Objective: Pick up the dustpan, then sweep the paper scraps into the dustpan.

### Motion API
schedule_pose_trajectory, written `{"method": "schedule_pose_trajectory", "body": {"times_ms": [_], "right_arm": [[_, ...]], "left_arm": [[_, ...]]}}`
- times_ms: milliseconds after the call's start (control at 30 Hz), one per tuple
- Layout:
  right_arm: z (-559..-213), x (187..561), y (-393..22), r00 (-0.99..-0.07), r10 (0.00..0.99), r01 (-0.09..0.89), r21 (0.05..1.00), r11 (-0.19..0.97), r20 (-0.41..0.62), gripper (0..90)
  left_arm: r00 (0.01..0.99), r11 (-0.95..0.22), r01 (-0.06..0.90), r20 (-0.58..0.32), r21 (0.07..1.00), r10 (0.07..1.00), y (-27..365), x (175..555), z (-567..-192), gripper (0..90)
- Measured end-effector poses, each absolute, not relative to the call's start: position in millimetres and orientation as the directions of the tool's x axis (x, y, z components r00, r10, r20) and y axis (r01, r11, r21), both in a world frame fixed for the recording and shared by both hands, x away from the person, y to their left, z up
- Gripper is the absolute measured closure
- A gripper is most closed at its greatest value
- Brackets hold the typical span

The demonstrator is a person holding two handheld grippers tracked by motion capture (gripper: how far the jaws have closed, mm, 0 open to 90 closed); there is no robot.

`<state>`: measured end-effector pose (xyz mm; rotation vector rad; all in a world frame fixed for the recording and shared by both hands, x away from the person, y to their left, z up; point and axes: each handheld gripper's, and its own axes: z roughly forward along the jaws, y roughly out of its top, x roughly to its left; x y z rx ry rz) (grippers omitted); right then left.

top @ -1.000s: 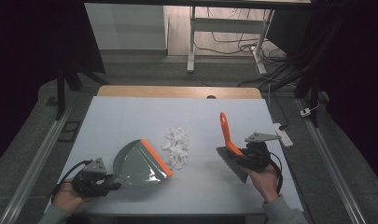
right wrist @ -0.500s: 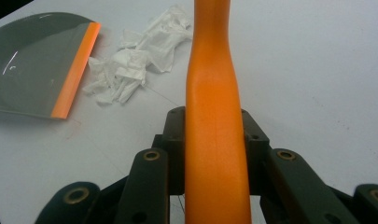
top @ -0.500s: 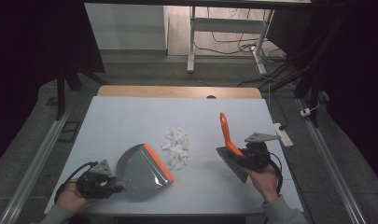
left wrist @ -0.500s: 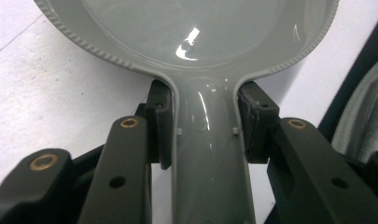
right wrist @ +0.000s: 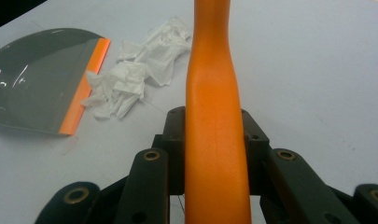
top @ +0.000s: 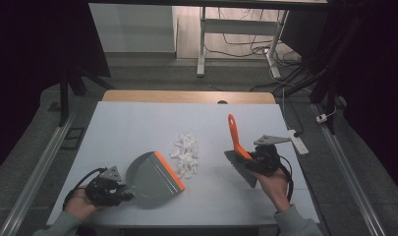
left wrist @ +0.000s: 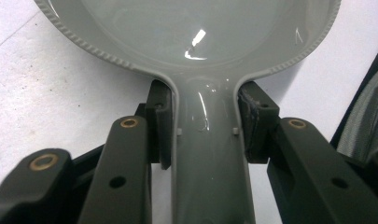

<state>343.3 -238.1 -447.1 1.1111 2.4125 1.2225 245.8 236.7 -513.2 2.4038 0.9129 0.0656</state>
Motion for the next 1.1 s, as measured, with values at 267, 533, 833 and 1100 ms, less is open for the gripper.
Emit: {"method": "schedule_pose_trajectory", "body": {"times_ms": [267,533,833,1100], "right_arm": [[-445.5,360.2,-225.4,-0.695,0.706,0.529,0.761,0.375,0.135,70.3],[-439.2,385.1,-203.9,-0.71,0.688,0.519,0.771,0.369,0.149,70.4],[-437.9,409.2,-181.3,-0.718,0.68,0.516,0.771,0.374,0.151,70.4],[-438.2,425.8,-174.4,-0.702,0.693,0.526,0.776,0.35,0.163,70.4]], "left_arm": [[0.766,-0.608,0.601,-0.157,0.519,0.623,237.4,247.0,-513.8,61.6],[0.768,-0.61,0.597,-0.153,0.521,0.621,237.1,247.5,-513.4,61.5],[0.767,-0.608,0.6,-0.156,0.521,0.622,236.6,247.8,-514.2,61.6],[0.768,-0.609,0.598,-0.154,0.522,0.622,236.5,247.7,-513.8,61.5]]}}
